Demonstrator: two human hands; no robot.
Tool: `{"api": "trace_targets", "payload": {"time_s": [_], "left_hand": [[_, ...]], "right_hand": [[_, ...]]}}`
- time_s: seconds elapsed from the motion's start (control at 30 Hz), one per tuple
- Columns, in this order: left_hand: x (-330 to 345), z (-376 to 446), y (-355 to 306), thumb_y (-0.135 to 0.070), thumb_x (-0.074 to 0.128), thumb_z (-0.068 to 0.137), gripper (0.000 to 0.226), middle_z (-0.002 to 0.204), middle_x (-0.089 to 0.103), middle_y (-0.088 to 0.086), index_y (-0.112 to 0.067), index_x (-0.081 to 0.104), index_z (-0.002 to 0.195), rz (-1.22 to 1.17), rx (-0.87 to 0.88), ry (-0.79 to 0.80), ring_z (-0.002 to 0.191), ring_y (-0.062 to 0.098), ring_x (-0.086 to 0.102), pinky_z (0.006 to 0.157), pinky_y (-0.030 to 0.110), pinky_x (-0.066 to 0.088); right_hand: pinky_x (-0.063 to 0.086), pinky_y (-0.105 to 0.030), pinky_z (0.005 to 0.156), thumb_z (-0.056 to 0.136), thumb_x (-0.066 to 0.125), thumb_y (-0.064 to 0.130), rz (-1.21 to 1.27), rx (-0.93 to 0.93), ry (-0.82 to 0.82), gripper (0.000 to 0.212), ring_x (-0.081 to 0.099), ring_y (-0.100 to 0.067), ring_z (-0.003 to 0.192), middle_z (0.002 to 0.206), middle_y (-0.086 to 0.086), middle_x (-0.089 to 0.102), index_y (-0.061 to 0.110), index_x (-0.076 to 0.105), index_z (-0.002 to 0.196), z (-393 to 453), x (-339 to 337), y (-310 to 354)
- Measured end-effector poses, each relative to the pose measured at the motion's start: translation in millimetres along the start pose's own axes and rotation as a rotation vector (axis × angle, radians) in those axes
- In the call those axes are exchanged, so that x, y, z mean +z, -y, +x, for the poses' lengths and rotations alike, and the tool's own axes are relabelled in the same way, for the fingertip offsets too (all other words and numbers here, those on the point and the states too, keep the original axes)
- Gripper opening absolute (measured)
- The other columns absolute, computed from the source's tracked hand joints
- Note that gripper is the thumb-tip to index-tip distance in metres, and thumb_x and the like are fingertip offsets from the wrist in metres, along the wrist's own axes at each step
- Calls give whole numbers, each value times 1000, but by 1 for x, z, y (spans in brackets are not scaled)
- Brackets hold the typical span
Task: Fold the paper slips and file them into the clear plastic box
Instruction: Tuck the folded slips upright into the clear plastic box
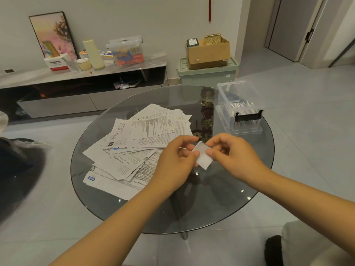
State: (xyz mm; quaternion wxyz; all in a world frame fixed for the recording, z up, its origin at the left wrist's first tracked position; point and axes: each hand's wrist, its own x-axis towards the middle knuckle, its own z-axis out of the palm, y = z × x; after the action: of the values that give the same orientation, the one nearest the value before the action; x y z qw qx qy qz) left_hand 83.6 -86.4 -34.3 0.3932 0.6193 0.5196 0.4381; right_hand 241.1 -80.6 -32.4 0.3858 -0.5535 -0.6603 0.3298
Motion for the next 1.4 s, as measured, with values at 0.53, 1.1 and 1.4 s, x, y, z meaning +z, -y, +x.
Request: {"api": "trace_targets", "payload": {"time_s": [0.53,1.1,1.4], "left_hand": [[59,21,10,-15,55,84,49,136,34,-5,-17,46,132,477,418,191,127,6,30,106,19,29],[70,39,19,-17,58,90,15,102,57,2,-12,68,99,598,367,208,99,18,51,86,30,41],[72,47,13,-25,62,89,59,134,47,2,-20,36,141,617,175,302,124,20,35,105,36,30]], "right_hand": [[47,-26,72,90,58,18,-270,94,-158,12,60,-13,83,88,1,67,21,68,96,31,-45,-48],[33,-26,89,86,63,30,-714,169,305,38,38,-21,117,123,-7,46,17,47,119,37,-55,-40],[32,-25,79,86,63,27,-677,104,305,27,33,-15,100,98,4,36,23,38,93,31,-54,-36]]}}
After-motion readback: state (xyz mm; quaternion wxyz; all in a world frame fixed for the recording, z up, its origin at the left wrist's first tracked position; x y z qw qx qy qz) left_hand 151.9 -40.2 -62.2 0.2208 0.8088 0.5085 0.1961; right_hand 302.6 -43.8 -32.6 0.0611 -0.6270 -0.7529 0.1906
